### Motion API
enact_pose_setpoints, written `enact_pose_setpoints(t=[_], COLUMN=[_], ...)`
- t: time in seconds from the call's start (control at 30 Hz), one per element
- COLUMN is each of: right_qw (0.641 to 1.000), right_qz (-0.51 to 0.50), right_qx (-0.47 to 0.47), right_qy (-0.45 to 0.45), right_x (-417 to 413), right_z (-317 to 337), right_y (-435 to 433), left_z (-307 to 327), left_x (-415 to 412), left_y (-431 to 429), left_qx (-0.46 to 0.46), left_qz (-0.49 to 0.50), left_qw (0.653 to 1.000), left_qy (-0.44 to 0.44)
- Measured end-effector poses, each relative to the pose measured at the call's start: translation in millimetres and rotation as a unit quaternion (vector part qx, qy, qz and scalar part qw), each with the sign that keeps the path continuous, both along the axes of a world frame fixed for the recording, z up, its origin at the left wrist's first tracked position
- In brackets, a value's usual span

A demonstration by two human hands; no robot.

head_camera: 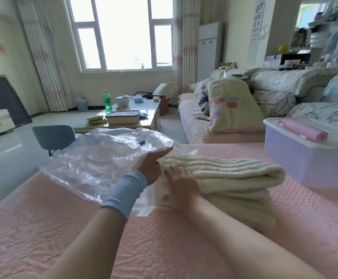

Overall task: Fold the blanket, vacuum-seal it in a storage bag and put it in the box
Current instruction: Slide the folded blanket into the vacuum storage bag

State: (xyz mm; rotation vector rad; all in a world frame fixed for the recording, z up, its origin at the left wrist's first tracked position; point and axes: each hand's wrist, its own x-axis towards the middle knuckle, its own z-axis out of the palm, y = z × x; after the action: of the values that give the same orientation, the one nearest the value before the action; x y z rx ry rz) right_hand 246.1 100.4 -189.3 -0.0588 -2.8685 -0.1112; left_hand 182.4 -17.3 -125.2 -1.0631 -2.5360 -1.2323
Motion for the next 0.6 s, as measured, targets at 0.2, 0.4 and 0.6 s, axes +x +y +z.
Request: enact_pose_setpoints(t=[0.2, 0.4, 0.6], right_qw=[0.989, 0.985, 0.987], right_qz=[0.08, -0.12, -0.125], right_qx=[-0.122, 0.075, 0.076], right_qy=[0.007, -0.103, -0.07], right_x=[14.3, 43.7, 41.5], right_z=[-13.0, -10.7, -15.1], right_y=[24.9, 79.5, 71.6], left_z=[-30.6, -46.6, -39.5], left_x=[-4.0, -12.2, -8.4], left_y=[5.5, 22.0, 29.9], left_qx=[-0.125, -0.244, -0.137], left_qz=[0.004, 0.043, 0.033], left_qw=[0.992, 0.966, 0.989], left_qy=[0.002, 0.069, 0.044])
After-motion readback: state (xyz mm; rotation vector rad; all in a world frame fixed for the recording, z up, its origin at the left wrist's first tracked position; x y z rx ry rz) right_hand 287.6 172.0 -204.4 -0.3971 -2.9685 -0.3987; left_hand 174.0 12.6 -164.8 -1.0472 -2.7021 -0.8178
